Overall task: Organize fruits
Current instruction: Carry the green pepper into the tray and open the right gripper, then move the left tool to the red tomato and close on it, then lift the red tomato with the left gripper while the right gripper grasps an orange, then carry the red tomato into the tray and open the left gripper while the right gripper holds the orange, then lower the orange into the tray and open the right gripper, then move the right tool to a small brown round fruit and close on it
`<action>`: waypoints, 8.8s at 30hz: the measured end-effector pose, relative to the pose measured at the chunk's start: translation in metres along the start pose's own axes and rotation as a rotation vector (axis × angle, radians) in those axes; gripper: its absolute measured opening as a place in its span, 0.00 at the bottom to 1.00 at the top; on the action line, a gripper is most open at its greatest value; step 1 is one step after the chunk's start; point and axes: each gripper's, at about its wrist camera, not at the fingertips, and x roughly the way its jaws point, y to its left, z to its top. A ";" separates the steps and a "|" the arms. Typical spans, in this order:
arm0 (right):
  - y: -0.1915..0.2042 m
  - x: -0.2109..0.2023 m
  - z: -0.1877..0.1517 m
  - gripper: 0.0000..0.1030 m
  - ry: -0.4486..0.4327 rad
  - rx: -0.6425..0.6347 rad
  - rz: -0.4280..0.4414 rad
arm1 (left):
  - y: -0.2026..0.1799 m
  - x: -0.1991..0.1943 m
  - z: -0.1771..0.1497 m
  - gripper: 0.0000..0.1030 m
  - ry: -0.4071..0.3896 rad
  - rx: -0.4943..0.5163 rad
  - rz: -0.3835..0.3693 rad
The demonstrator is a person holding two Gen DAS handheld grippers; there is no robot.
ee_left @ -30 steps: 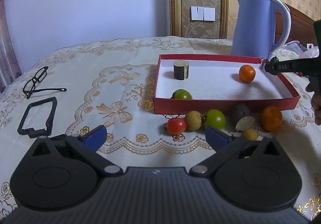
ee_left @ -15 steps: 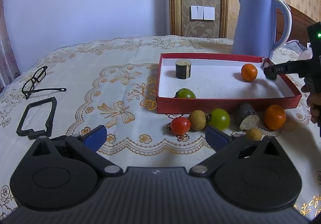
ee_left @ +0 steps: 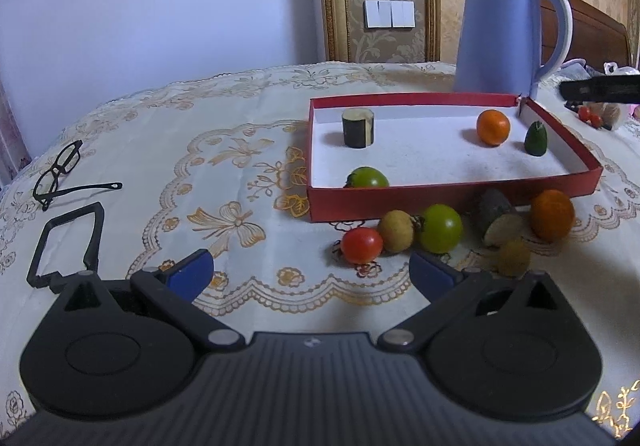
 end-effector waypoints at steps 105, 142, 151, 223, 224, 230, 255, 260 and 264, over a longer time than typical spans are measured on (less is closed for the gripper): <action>0.057 0.000 -0.070 0.43 0.210 -0.080 0.116 | 0.004 -0.025 0.036 0.23 -0.108 -0.037 -0.046; 0.011 -0.086 -0.061 0.43 0.029 -0.024 0.080 | -0.077 0.073 0.100 0.23 -0.032 0.054 -0.041; 0.008 -0.092 -0.060 0.43 0.023 -0.015 0.075 | -0.097 0.112 0.113 0.23 0.006 0.081 0.006; 0.027 0.061 -0.014 0.50 0.159 -0.076 0.008 | -0.007 -0.010 0.003 1.00 0.000 -0.089 0.066; 0.027 0.055 -0.014 0.50 0.144 -0.085 -0.004 | -0.007 -0.011 0.004 1.00 -0.001 -0.089 0.062; 0.031 0.003 -0.024 0.50 0.086 -0.049 0.041 | -0.008 -0.016 0.004 1.00 -0.028 -0.081 0.047; 0.111 -0.024 -0.076 0.41 0.197 -0.149 0.227 | 0.010 -0.016 0.000 1.00 -0.044 -0.122 0.096; 0.113 -0.025 -0.076 0.31 0.200 -0.158 0.226 | 0.012 -0.015 0.000 1.00 -0.037 -0.129 0.095; 0.108 -0.024 -0.076 0.25 0.206 -0.135 0.225 | 0.011 -0.014 0.000 0.93 -0.031 -0.122 0.088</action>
